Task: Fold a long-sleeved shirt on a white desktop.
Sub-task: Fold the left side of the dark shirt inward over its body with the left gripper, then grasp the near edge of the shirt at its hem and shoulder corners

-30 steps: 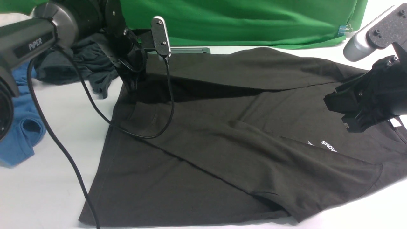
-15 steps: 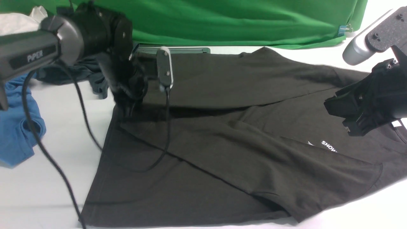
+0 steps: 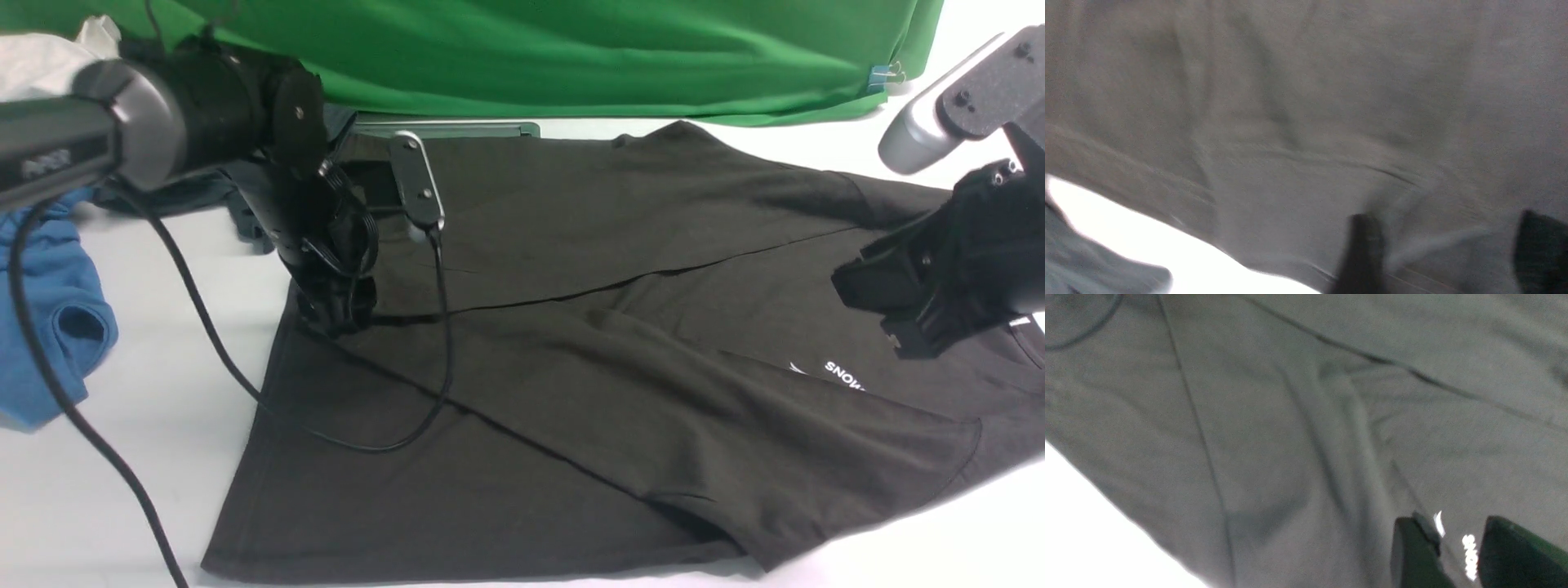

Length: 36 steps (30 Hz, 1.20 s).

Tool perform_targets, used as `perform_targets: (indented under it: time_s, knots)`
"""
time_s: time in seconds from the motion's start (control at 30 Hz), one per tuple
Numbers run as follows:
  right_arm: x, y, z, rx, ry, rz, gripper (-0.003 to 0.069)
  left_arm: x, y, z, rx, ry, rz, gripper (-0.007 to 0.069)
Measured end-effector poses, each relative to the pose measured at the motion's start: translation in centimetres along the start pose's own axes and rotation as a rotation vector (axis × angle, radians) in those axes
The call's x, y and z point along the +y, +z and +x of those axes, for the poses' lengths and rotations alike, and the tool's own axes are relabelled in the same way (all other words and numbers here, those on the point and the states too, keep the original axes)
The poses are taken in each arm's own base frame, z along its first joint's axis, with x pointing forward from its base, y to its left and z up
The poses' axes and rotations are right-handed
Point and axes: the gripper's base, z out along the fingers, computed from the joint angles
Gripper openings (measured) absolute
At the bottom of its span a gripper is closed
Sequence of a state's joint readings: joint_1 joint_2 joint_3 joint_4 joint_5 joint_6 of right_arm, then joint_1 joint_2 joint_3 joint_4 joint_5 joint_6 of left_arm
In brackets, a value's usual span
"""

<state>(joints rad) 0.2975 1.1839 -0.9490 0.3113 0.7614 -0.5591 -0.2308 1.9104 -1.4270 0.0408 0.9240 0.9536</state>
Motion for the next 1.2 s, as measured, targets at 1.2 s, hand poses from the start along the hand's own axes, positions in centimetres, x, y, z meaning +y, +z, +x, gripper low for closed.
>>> perform_targets:
  time_s: [1.2]
  knots:
    - [3.7, -7.8, 3.0, -0.129, 0.06, -0.057, 0.0221, -16.3, 1.7, 8.1, 0.211, 0.426, 0.086, 0.0401]
